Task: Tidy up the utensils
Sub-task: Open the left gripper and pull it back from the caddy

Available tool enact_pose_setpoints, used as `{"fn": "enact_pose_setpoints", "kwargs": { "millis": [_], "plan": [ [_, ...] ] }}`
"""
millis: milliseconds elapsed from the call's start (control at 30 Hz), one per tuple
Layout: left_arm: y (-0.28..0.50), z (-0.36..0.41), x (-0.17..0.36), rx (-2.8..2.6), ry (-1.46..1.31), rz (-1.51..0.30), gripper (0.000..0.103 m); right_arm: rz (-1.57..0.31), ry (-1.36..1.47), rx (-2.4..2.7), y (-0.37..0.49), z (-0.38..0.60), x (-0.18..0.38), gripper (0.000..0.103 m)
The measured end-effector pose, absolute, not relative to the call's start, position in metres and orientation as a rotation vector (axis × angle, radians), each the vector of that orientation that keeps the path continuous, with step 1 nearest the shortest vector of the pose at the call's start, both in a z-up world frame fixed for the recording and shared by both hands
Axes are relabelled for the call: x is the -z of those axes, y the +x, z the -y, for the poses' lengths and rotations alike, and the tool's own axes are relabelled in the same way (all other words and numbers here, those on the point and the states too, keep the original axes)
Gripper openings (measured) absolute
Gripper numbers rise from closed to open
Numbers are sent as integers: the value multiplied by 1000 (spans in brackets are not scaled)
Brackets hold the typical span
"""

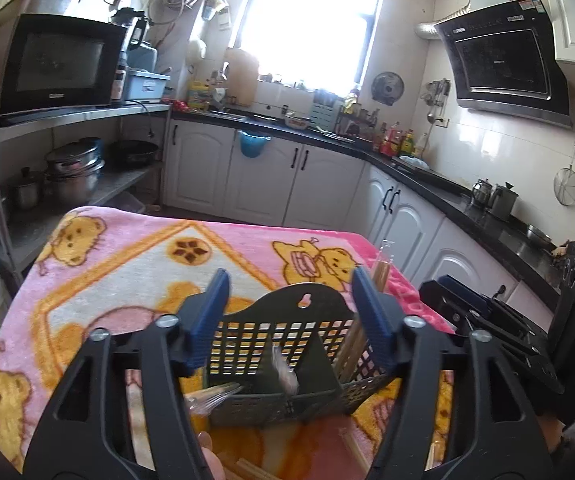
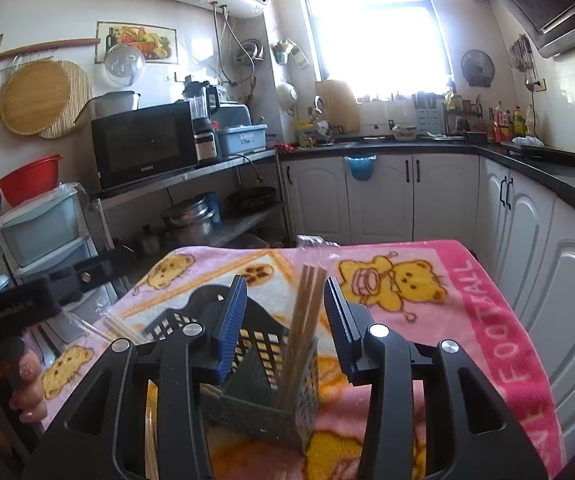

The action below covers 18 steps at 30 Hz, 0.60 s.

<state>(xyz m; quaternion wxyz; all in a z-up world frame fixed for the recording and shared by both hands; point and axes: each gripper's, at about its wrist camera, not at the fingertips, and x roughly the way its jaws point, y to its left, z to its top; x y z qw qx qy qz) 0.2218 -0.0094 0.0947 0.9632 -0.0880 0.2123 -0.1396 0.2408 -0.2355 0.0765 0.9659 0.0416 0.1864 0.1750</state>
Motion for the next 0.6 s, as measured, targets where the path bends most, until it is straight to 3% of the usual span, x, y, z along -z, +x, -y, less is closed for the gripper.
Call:
{"fn": "enact_pose_setpoints", "kwargs": {
  "millis": [300,600],
  "plan": [
    [208,-2,-98,252,-203,-424,91,-388,79,-353,231,238,-77,45],
    [187,-15,-103,235,-228,-402,92,-393,66,-361,215,239,-77,47]
  ]
}}
